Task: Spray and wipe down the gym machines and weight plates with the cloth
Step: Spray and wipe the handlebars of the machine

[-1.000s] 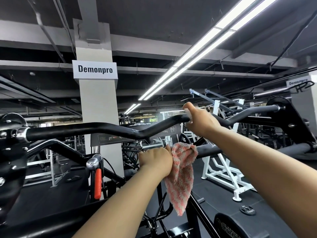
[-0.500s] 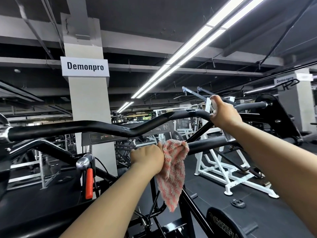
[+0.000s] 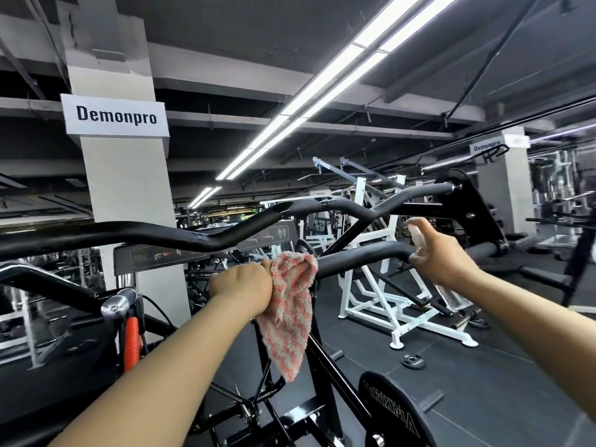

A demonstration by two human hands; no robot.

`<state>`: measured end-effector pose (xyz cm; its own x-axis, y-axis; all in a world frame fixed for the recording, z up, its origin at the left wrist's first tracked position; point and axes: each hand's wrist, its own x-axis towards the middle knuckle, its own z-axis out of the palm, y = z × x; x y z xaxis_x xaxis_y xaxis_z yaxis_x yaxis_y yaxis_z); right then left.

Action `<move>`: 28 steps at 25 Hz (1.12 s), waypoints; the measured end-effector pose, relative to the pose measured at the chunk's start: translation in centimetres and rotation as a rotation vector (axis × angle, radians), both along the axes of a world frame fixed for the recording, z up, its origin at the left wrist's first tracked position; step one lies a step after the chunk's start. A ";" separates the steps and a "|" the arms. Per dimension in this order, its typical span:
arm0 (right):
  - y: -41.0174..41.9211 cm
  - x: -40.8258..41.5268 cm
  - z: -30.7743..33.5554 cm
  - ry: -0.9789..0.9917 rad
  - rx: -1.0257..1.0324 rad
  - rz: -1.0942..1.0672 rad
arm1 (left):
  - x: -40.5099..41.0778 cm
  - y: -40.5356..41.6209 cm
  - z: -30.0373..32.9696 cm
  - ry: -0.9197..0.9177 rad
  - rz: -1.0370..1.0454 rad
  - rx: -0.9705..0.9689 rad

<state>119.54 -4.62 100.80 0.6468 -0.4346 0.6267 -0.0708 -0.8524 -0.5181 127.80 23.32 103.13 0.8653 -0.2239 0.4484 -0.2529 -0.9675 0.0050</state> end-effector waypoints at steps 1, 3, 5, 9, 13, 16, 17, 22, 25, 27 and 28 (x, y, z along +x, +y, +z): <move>0.1 -0.4 -0.5 0.018 0.000 0.009 | -0.1 0.0 0.0 0.010 0.008 -0.001; -0.1 -0.8 -0.9 0.033 0.004 -0.002 | -0.2 -0.1 0.1 0.019 0.023 -0.003; 0.0 -1.2 -1.0 0.016 0.000 -0.041 | -0.2 0.0 0.1 0.029 0.031 -0.006; 2.4 -1.9 -0.9 -0.013 0.043 0.114 | -0.1 0.5 0.0 0.035 -0.030 -0.023; 5.6 -1.5 -1.1 0.002 -0.046 0.222 | 0.3 2.0 0.1 0.068 -0.133 -0.085; 6.5 -0.9 -1.2 -0.005 -0.029 0.227 | 0.3 3.4 0.2 -0.023 -0.172 -0.175; 6.7 -0.8 -1.1 -0.015 -0.007 0.234 | 0.3 3.7 0.4 -0.064 -0.204 -0.229; 10.1 -0.8 1.6 -0.130 0.190 0.478 | -1.2 3.6 3.3 -0.138 -0.414 -0.535; 12.5 -0.5 4.0 -0.154 0.424 0.607 | -2.0 2.9 4.9 -0.154 -0.545 -0.661; 13.8 -0.3 5.1 -0.137 0.544 0.697 | -2.1 2.8 5.7 -0.182 -0.675 -0.629; 14.3 -0.3 5.6 -0.115 0.592 0.733 | -2.2 2.7 6.1 -0.199 -0.728 -0.602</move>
